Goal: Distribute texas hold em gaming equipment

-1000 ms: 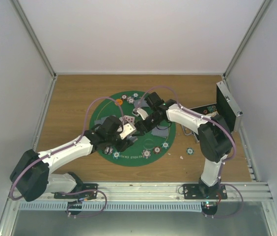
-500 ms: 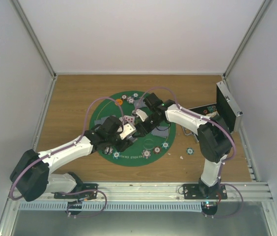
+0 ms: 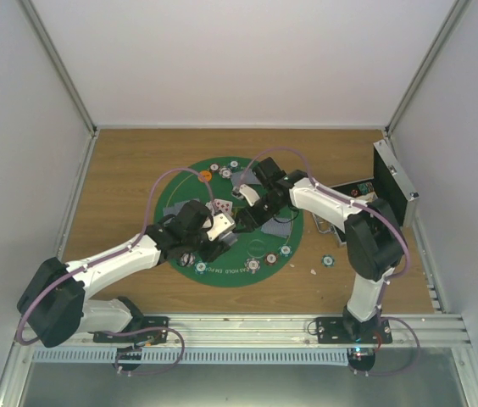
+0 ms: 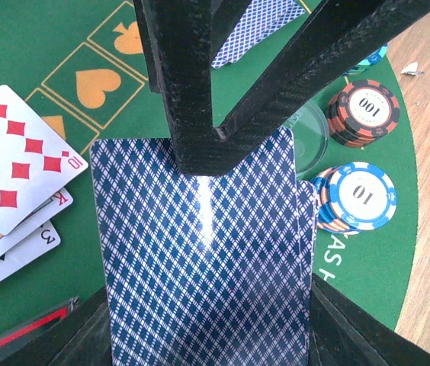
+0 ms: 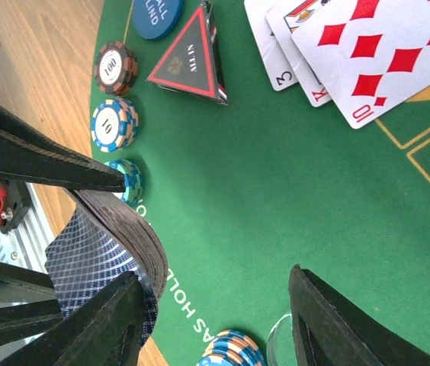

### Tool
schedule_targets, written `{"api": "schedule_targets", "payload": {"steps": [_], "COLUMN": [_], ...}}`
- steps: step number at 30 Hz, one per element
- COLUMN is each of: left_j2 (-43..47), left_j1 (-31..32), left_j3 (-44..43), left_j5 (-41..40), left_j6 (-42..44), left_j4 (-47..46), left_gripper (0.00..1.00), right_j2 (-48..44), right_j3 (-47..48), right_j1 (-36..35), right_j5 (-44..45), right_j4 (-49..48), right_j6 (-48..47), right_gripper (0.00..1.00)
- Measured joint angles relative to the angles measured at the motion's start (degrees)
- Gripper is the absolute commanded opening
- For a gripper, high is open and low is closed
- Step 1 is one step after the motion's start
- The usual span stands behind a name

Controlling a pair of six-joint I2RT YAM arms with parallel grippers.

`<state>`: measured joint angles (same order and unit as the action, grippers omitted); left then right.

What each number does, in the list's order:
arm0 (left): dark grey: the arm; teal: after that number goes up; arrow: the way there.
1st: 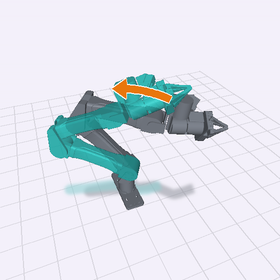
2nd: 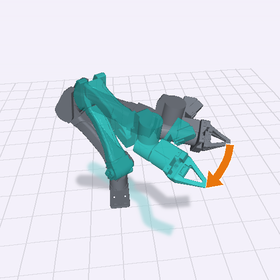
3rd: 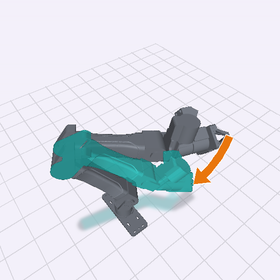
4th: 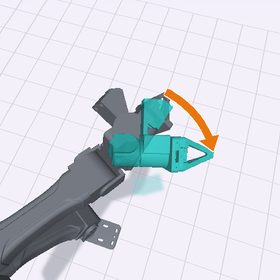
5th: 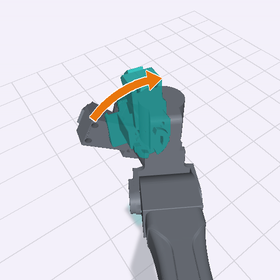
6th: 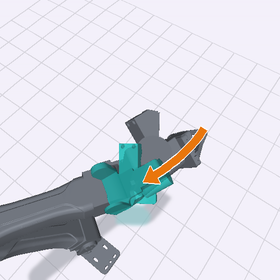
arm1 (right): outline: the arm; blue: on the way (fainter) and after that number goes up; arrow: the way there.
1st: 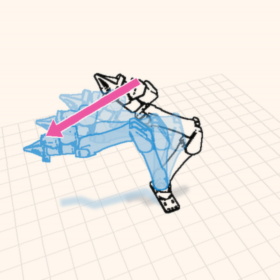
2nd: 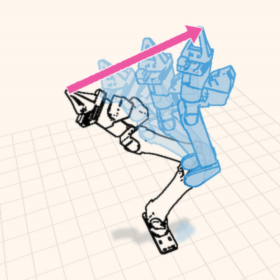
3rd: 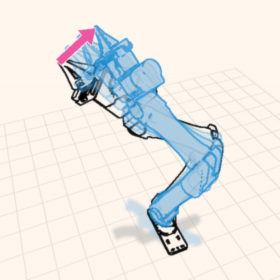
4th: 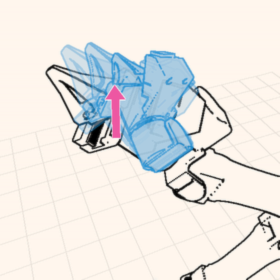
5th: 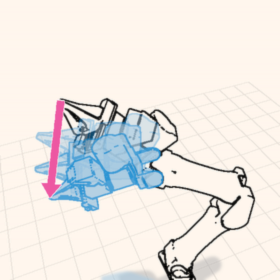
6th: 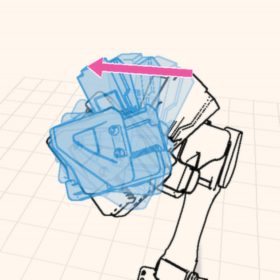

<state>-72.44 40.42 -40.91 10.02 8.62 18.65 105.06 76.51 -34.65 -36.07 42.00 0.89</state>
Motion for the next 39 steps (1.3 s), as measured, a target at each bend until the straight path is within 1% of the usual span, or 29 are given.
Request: {"api": "schedule_targets", "payload": {"steps": [3,5,7,11,13,14,22,28,29,34,36,38,39], "left_j2": [0.0,0.0,0.0,0.0,0.0,0.0,0.0,0.0,0.0,0.0,0.0,0.0,0.0], "left_j1": [0.0,0.0,0.0,0.0,0.0,0.0,0.0,0.0,0.0,0.0,0.0,0.0,0.0], "left_j3": [0.0,0.0,0.0,0.0,0.0,0.0,0.0,0.0,0.0,0.0,0.0,0.0,0.0], "left_j5": [0.0,-0.2,-0.2,-0.4,-0.5,-0.5,-0.9,-1.5,-1.6,-1.8,-1.8,-1.9,-2.0], "left_j6": [0.0,0.0,0.0,0.0,0.0,0.0,0.0,0.0,0.0,0.0,0.0,0.0,0.0], "left_j4": [0.0,0.0,0.0,0.0,0.0,0.0,0.0,-0.1,-0.1,0.0,0.0,0.0,0.0], "left_gripper": [0.56,0.56,0.56,0.56,0.56,0.56,0.56,0.56,0.56,0.56,0.56,0.56,0.56], "right_j2": [0.0,0.0,0.0,0.0,0.0,-0.1,-1.1,-1.8,-1.8,-1.8,-1.8,-1.8,-1.8], "right_j3": [0.0,0.0,0.0,0.0,0.0,0.0,-0.6,-0.7,-0.7,-0.7,-0.7,-0.7,-0.7], "right_j1": [0.0,0.1,0.1,0.0,0.0,0.0,0.7,3.6,4.0,4.6,4.5,4.5,4.5], "right_j5": [-0.9,-2.0,-3.1,-4.6,-5.2,-5.5,-6.4,-6.5,-6.6,-9.2,-10.6,-11.8,-12.4], "right_j4": [0.0,0.0,0.0,0.0,-0.1,0.0,-0.1,0.0,0.0,0.4,0.4,0.2,0.0], "right_j6": [0.0,0.1,0.2,0.4,0.2,0.3,0.1,0.0,-0.2,-1.1,-1.0,-1.0,-1.0], "right_gripper": [0.48,0.42,0.33,0.10,0.02,0.01,0.01,0.01,0.02,0.23,0.28,0.28,0.25]}}
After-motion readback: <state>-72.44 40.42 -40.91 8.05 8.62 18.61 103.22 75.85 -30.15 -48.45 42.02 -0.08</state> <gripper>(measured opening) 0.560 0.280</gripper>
